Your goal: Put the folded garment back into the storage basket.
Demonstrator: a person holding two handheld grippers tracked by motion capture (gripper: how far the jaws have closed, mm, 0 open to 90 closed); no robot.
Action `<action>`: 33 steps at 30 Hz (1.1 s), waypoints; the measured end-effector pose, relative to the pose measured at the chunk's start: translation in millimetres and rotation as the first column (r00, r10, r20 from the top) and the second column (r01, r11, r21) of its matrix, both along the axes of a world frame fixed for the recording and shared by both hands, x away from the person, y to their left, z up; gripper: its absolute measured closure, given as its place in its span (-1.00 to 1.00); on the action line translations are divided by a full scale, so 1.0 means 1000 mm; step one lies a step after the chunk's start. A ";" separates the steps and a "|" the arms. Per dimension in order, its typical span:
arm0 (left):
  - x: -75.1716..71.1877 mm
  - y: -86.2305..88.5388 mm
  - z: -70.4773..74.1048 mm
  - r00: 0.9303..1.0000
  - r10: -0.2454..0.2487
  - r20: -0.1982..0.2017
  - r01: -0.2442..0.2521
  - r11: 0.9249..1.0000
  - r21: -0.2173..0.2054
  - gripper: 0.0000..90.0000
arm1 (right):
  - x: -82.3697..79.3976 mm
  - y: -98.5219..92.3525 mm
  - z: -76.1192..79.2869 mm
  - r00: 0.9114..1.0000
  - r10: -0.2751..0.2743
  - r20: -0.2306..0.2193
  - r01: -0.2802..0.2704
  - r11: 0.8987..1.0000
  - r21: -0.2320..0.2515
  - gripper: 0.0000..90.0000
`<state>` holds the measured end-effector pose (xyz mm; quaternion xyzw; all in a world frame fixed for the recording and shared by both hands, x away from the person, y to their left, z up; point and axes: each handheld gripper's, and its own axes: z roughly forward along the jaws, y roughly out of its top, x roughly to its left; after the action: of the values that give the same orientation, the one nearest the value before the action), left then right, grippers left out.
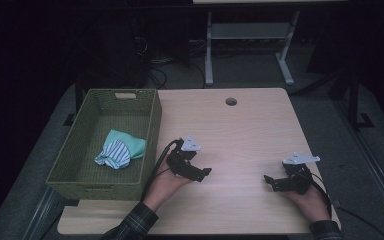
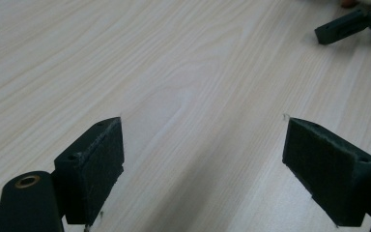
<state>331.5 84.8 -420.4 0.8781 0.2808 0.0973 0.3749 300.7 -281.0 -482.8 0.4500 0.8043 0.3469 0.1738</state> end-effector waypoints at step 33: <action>-0.001 -0.003 -0.054 1.000 -0.006 0.013 0.006 0.998 0.057 -0.71 | 0.000 0.000 0.000 1.000 0.002 0.002 -0.002 1.000 -0.001 -0.81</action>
<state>330.9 81.8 -474.5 0.8886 0.2728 0.1100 0.3520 300.8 -281.2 -483.0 0.4487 0.8049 0.3470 0.1745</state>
